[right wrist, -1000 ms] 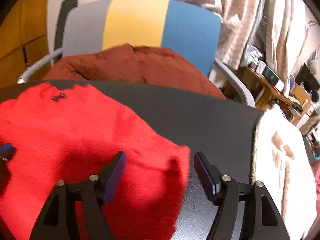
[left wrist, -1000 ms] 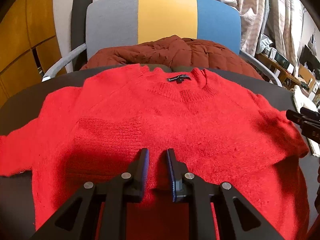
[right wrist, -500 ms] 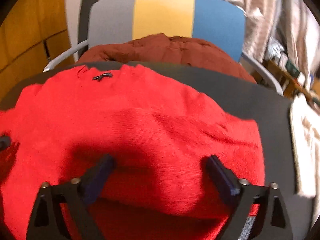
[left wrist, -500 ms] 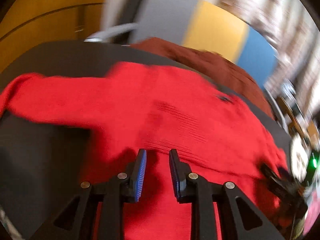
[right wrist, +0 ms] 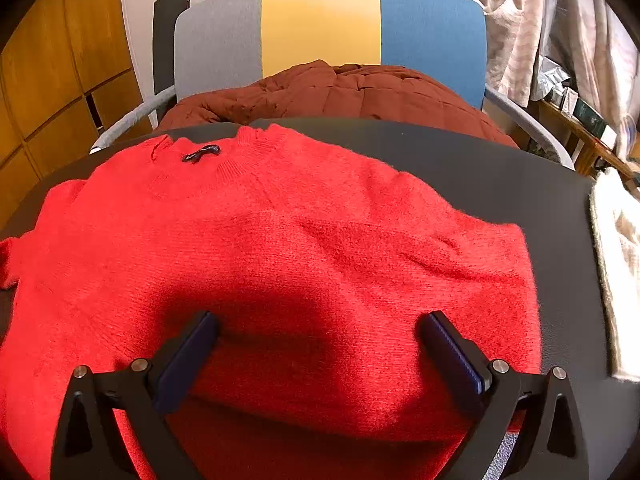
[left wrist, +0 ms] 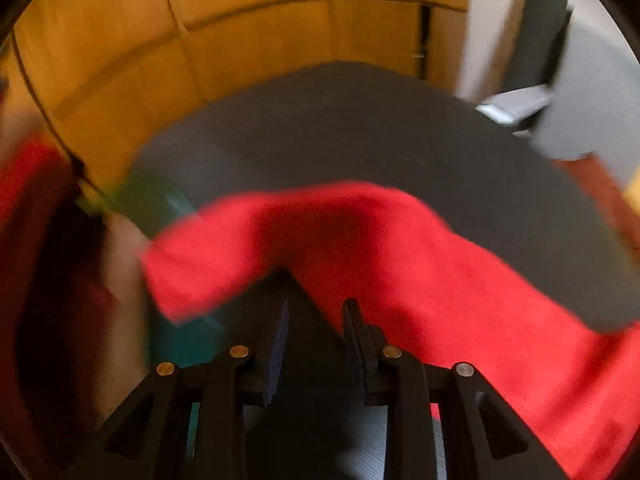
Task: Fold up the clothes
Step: 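Grasp the sweater sleeve nearest the left tool with the left tool, then fold the grasped sleeve across the sweater body with the left tool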
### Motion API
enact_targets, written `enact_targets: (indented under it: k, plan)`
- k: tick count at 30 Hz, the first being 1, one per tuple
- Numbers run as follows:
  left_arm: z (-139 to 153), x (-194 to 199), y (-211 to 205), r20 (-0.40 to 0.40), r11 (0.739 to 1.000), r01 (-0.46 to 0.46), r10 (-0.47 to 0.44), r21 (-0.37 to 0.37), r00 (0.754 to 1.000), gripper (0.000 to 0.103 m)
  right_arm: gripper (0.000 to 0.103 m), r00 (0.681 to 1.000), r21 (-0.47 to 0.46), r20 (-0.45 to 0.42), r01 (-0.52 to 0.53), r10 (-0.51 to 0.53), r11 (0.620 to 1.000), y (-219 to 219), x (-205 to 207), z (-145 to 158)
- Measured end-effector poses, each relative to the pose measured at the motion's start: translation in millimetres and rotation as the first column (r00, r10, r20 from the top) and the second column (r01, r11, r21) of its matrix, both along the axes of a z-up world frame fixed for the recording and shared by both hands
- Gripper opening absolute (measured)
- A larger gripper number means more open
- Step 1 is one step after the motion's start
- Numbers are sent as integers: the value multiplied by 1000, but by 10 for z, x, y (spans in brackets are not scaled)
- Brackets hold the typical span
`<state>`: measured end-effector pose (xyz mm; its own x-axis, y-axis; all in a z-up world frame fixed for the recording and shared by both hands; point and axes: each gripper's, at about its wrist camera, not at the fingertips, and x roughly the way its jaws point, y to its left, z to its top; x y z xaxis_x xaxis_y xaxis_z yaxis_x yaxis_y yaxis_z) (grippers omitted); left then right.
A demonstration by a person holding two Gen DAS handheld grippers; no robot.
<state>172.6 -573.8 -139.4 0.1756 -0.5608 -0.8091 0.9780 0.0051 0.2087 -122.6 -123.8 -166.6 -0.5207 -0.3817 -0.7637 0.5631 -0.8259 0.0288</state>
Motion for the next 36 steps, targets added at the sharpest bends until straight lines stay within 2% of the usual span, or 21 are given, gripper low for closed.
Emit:
enact_targets:
  k: [1,3,11,14,17,18,19,20,22,25,27,29,30,32,34,36]
  plan:
    - [-11,-24,-88,76,1000,-19,19,-12,997,27,103,1000,-2,1,-1,1,1000,1,-3,-2]
    - [-45,-77,-215,163,1000,-24,25,-10,986,27,103,1000,-8,3,-2,2,1000,3,-10,-5]
    - [-269,-154,-496,370,1000,-20,14,11,929,34,103,1000,-25,9,-7,7,1000,20,-25,-9]
    - [-335,-110,-538,415,1000,-19,16,4,910,35,103,1000,-29,9,-9,9,1000,23,-29,-9]
    - [-353,-126,-586,419,1000,-26,24,0,907,35,103,1000,-30,8,-10,10,1000,18,-31,-10]
    - [-350,-120,-588,415,1000,-20,18,0,910,33,103,1000,-30,8,-10,10,1000,17,-31,-10]
    - [-347,-115,-588,407,1000,-13,11,3,913,24,103,1000,-29,7,-10,10,1000,16,-31,-10]
    - [-343,-120,-582,387,1000,-10,3,16,922,13,103,1000,-28,6,-10,10,1000,15,-30,-10]
    - [-344,-103,-579,344,999,-6,-12,52,939,4,103,1000,-28,6,-9,9,1000,16,-29,-7]
    - [-279,-43,-531,253,997,19,-36,71,967,3,103,1000,-29,5,-9,9,1000,17,-25,-9]
    - [-155,-47,-454,113,994,56,-67,98,991,3,103,1000,-29,5,-9,9,1000,16,-26,-8]
    - [-19,-113,-289,-69,978,141,-132,151,989,2,103,1000,-29,4,-9,9,1000,12,-25,-7]
    - [49,-146,-206,-160,967,187,-160,171,974,2,103,1000,-30,4,-9,9,1000,11,-24,-7]
    - [184,-212,-41,-340,939,280,-203,197,918,1,103,1000,-30,4,-9,9,999,10,-24,-6]
    - [320,-278,124,-509,904,375,-229,205,830,0,103,1000,-31,4,-10,10,999,13,-28,-7]
    - [456,-368,296,-647,853,482,-253,201,719,0,103,1000,-30,4,-10,11,999,11,-31,-8]
